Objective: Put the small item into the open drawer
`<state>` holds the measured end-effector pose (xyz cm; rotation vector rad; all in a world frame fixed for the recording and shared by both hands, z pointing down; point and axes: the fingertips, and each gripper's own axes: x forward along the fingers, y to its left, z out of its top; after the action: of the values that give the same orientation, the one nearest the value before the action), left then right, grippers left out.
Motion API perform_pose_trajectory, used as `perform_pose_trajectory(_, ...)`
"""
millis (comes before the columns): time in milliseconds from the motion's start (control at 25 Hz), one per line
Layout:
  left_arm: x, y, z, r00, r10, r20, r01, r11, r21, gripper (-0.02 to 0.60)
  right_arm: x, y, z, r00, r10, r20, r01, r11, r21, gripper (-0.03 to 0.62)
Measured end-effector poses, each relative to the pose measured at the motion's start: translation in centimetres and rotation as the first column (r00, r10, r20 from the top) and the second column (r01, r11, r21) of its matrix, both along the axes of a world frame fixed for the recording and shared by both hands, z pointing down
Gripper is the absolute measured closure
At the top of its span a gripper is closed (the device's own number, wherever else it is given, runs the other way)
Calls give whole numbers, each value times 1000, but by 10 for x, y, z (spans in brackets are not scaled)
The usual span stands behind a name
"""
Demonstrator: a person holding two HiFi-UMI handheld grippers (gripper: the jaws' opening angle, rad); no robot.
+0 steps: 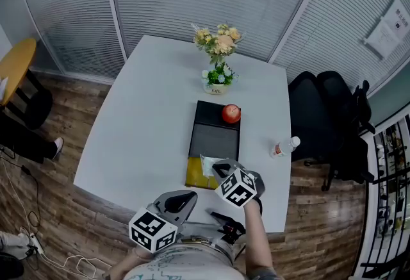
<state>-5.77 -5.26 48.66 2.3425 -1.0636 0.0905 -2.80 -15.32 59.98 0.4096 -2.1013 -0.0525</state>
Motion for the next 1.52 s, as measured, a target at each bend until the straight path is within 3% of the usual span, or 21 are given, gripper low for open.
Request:
perform_pose_trajectory(600, -1, -2, 3, 1000, -6, 2, 6, 1000, -14, 584, 1, 5, 79, 998, -37, -51, 31, 993, -116, 591)
perform_pose_trajectory(1520, -2, -1, 14, 1000, -8, 19, 9, 999, -39, 584, -6, 0, 141, 989, -24, -145, -2, 984, -177, 589)
